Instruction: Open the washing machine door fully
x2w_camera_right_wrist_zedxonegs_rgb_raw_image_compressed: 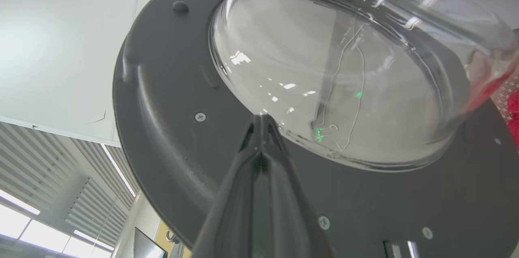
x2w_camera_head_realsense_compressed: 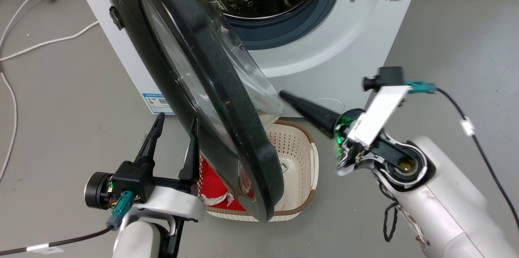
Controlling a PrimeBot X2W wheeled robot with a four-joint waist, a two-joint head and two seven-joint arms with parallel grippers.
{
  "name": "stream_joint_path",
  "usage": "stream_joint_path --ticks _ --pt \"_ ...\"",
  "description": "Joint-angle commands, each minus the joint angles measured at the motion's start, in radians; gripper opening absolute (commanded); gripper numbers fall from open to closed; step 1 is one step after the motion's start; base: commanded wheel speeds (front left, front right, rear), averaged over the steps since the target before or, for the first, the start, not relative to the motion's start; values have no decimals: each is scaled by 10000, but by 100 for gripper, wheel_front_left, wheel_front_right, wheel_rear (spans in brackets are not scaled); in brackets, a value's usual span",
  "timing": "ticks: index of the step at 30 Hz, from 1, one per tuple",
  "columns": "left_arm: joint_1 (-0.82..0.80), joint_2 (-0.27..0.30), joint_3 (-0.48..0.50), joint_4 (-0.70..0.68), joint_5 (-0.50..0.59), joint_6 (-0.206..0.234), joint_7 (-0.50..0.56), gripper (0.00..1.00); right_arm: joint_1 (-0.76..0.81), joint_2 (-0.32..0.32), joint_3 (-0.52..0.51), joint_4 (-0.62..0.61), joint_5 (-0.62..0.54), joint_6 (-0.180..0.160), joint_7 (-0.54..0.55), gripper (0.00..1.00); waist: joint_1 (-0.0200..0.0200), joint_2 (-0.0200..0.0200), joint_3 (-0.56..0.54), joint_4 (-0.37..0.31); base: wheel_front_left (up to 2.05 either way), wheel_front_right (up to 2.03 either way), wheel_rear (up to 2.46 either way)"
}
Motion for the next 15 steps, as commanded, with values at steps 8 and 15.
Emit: stream_joint_path --ticks 8,15 --pt "247 -3 121 14 21 65 -25 100 1604 -671 -1125 -1047 -1535 0 -3117 0 1 0 -139 -120 0 0 0" --pt "306 -5 196 95 -4 67 -25 100 3184 -1099 -1936 -1288 -2559 0 -5437 45 1 0 -272 -188 0 0 0"
